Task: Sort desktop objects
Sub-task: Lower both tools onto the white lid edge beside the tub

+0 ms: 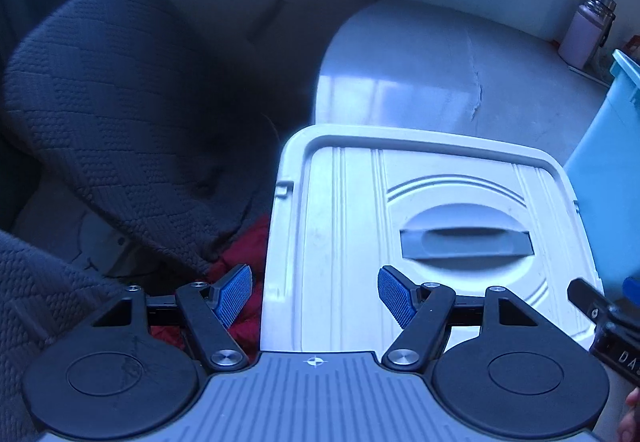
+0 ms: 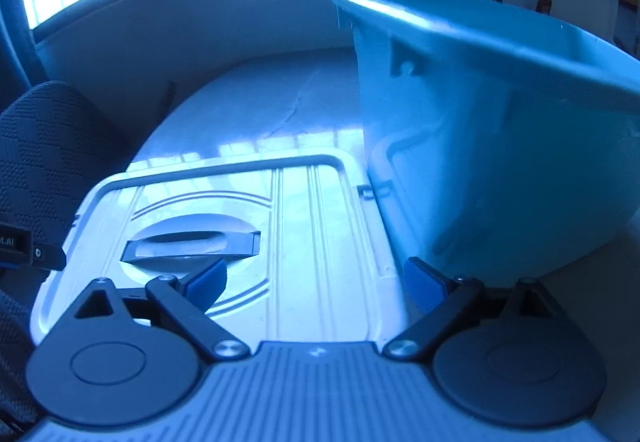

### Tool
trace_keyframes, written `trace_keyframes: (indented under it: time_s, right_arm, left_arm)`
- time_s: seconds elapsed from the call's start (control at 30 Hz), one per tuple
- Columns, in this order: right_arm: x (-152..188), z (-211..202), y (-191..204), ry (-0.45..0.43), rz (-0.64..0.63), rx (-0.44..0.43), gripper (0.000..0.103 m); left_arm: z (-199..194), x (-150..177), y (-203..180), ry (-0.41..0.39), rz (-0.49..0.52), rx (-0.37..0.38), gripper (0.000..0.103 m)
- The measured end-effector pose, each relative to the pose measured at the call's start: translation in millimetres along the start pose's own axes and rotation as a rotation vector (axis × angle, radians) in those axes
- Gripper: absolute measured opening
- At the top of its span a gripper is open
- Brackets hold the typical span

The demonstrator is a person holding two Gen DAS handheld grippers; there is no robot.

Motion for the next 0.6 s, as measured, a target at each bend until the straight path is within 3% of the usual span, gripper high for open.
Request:
trace_keyframes:
  time_s: [0.33, 0.37, 0.43, 0.53, 0.6]
  right_arm:
    - [-2, 9, 11, 0.004, 0.054, 0.075, 0.095]
    - [-4, 8, 12, 0.000, 0.055, 0.082, 0.095]
    - [-6, 8, 13, -0.002, 0.055, 0.095, 0.095]
    - [-6, 8, 12, 0.000, 0.071, 0.108, 0.095]
    - [-6, 9, 12, 0.005, 0.079, 0.113, 0.095]
  left_arm:
    - [39, -41, 10, 0.129, 0.027, 0.147, 0.073]
    - [40, -45, 10, 0.132, 0.039, 0.155, 0.075]
    - [43, -50, 10, 0.148, 0.053, 0.191, 0.089]
    - [47, -53, 9, 0.163, 0.068, 0.226, 0.099]
    - [48, -53, 9, 0.162, 0.076, 0.231, 0.100]
Point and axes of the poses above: each gripper's, at about its wrist camera, not at the fingertips, and z roughly the way its jaws point, y to its left, x to its underside, the point moved 1 cm from there along z, roughly the way its jaws point, and after that the axes turned 12 degrees about y, right-handed, at the moved point
